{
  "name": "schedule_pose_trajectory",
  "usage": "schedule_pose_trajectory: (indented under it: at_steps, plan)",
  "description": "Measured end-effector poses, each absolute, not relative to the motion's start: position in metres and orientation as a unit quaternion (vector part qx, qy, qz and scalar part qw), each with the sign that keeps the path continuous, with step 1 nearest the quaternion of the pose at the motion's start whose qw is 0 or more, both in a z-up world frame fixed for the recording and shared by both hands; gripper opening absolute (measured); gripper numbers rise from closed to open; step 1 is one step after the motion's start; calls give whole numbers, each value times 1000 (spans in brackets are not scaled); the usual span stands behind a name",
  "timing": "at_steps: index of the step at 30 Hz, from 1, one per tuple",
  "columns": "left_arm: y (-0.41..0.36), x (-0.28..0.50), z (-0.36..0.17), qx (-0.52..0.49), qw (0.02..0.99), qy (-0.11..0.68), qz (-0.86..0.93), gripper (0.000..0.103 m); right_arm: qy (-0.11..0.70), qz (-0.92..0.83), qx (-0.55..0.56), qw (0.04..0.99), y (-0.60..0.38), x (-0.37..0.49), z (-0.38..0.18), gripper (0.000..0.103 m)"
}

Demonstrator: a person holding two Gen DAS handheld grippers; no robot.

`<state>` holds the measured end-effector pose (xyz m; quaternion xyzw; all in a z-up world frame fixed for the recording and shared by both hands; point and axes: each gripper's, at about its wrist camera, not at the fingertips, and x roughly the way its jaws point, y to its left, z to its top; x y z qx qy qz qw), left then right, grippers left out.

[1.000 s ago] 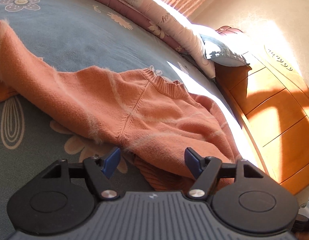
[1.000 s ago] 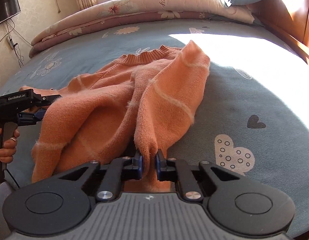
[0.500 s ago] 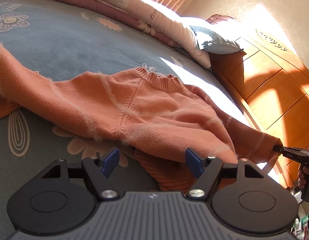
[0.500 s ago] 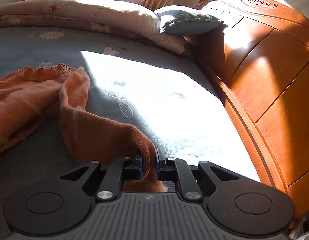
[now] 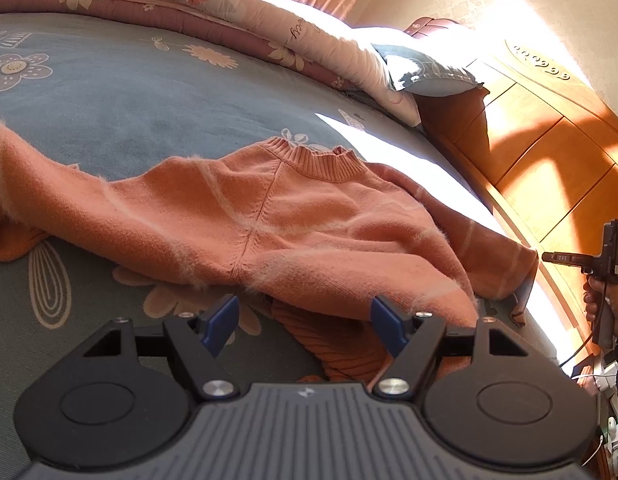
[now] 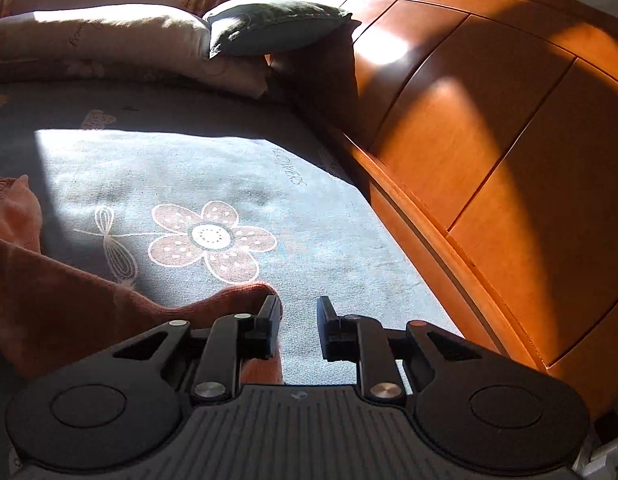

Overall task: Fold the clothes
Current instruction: 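Grasp a sleeve with the right tool and lift it over the body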

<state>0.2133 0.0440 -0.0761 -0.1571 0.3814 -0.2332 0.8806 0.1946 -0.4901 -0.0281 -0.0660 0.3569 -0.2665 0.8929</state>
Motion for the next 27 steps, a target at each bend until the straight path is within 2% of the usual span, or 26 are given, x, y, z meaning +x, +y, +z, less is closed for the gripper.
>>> schedule_pose_trajectory:
  at_steps: [3,7,9,17,23,27]
  plan:
    - [44,216,-79,-165,879,384,-231,72,357,-233,-58,903,-475,188,-29,33]
    - [46,221,-83,-199,869,387,-236,72,358,-172,-48,916,-449,181,-27,36]
    - [48,223,-86,-224,862,387,-238,72,357,-132,-30,924,-436,177,-26,46]
    - [76,242,-125,-411,801,383,-208,72,371,55,157,914,-402,180,-47,51]
    - [74,260,-148,-438,790,388,-182,72,388,119,351,844,-399,206,-100,53]
    - [71,269,-155,-451,790,376,-179,73,382,84,410,824,-399,224,-131,53]
